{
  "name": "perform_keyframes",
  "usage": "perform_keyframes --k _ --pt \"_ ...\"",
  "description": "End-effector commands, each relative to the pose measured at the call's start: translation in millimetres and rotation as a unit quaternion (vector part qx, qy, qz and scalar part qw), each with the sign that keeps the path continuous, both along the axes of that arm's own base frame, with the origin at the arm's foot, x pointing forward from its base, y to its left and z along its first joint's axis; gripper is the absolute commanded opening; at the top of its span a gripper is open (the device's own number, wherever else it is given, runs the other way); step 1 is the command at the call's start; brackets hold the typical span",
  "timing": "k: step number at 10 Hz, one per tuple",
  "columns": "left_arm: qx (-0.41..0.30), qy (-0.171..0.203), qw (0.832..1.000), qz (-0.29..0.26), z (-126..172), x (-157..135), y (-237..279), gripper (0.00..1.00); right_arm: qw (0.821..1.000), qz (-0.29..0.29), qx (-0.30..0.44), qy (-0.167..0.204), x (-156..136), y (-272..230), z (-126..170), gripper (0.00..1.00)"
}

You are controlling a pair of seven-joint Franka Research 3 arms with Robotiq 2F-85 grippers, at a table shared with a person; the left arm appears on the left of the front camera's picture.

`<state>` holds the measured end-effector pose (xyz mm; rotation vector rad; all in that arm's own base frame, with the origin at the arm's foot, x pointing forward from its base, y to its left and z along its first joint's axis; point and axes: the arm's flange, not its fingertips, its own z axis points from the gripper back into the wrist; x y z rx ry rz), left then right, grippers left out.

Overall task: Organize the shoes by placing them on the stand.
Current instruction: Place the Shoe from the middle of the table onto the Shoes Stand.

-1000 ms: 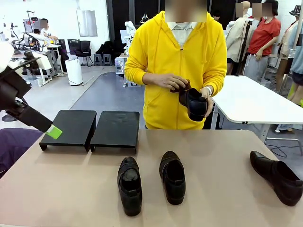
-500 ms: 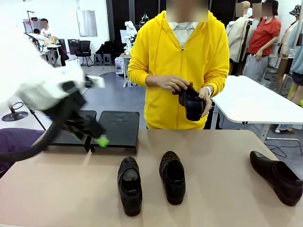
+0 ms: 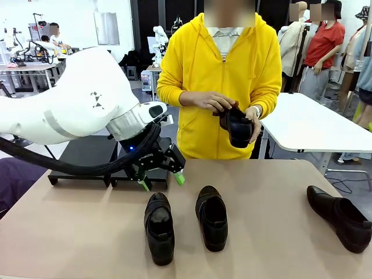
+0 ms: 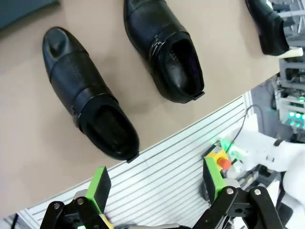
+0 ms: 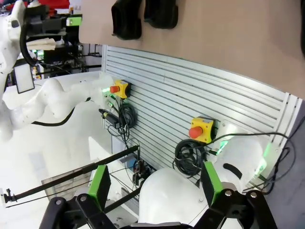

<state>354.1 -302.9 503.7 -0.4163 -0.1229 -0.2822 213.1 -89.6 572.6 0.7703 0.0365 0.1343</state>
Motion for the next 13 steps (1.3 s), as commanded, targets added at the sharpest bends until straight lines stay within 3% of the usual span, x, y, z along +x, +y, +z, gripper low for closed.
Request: perform_keyframes --k 1,2,4,5,13 --pt "0.01 -0.054 0.998 -0.033 5.5 -19.0 22.0 1.0 1.0 -0.003 0.006 0.001 0.6 0.5 4.1 1.0" --pt "0.01 -0.054 0.998 -0.033 5.5 -19.0 22.0 1.0 1.0 -0.003 0.006 0.001 0.6 0.5 4.1 1.0" --pt "-0.014 0.003 1.0 -0.024 -7.1 1.2 -0.9 1.0 1.0 -0.003 0.006 0.001 0.6 0.5 4.1 1.0" --pt "-0.003 0.007 0.999 0.048 -25.5 3.5 -9.5 1.0 1.0 -0.003 0.006 0.001 0.6 0.5 4.1 1.0" --pt "0.091 0.045 0.989 0.111 -121.0 7.0 -47.9 1.0 1.0 -0.003 0.006 0.001 0.6 0.5 4.1 1.0"
